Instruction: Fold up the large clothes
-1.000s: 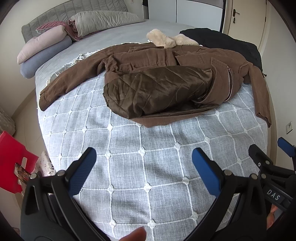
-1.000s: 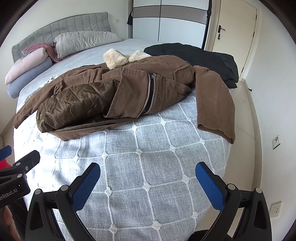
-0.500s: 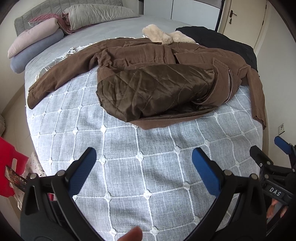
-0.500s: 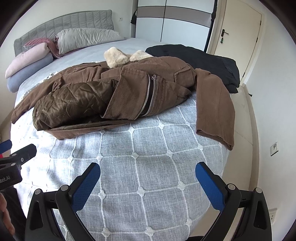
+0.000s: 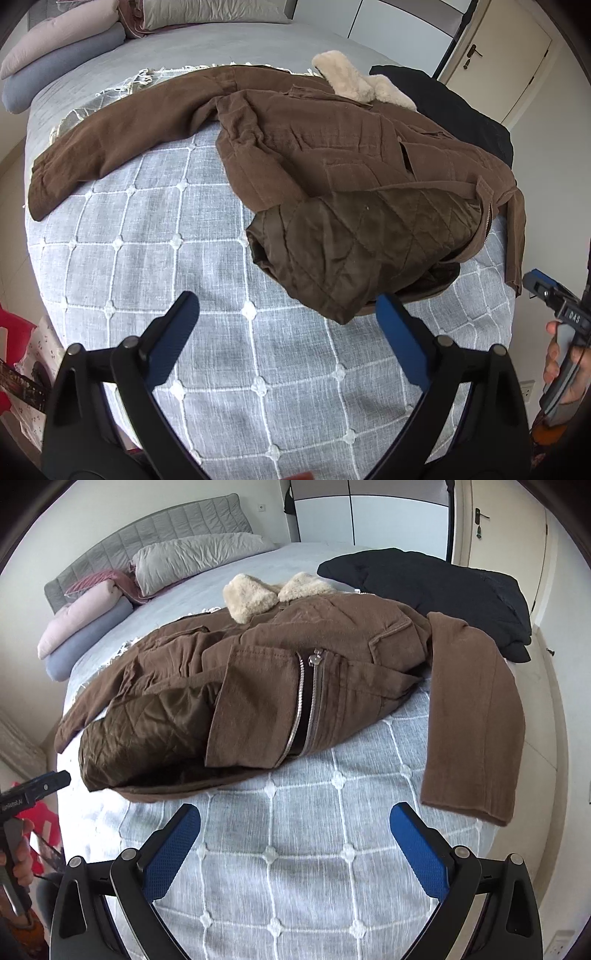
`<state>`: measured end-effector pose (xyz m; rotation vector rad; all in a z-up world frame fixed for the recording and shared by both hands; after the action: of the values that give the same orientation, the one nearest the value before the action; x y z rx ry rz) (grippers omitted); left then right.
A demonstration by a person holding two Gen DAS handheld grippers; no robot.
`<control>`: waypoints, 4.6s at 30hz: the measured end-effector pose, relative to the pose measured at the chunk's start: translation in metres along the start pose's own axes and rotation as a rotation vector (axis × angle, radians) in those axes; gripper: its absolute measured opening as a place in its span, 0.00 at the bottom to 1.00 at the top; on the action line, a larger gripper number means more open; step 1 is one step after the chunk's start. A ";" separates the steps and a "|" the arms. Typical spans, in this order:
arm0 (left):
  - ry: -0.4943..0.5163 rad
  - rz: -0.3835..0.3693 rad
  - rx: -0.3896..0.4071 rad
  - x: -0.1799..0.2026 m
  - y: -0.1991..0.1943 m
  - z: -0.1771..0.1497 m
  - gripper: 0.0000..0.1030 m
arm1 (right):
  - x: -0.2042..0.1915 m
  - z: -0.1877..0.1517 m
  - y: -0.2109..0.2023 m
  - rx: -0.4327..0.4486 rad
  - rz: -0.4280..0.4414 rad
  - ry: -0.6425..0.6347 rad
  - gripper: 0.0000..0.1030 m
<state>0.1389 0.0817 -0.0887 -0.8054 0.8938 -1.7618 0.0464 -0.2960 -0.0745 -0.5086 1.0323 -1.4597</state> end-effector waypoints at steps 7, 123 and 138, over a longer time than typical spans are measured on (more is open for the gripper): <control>-0.044 -0.215 -0.059 0.005 0.038 0.001 0.63 | 0.026 0.049 0.044 -0.005 0.107 0.157 0.94; 0.447 0.165 -0.059 -0.119 -0.041 -0.168 0.78 | 0.117 -0.104 -0.030 0.041 -0.047 -0.217 0.66; 0.417 -0.005 -0.059 -0.098 0.004 -0.108 0.49 | 0.094 -0.032 -0.021 0.112 0.123 -0.097 0.66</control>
<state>0.0817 0.1956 -0.1592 -0.4804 1.2202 -1.9510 -0.0095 -0.3782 -0.0976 -0.4237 0.8843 -1.3617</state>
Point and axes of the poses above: each gripper's, at about its wrist camera, not at the fingertips, and y roughly the way its jaws point, x to its right, z to its top, the point moved 6 cm from there along y, roughly the way its jaws point, and after that the axes turned 12 degrees about y, right-handed, at the moved point
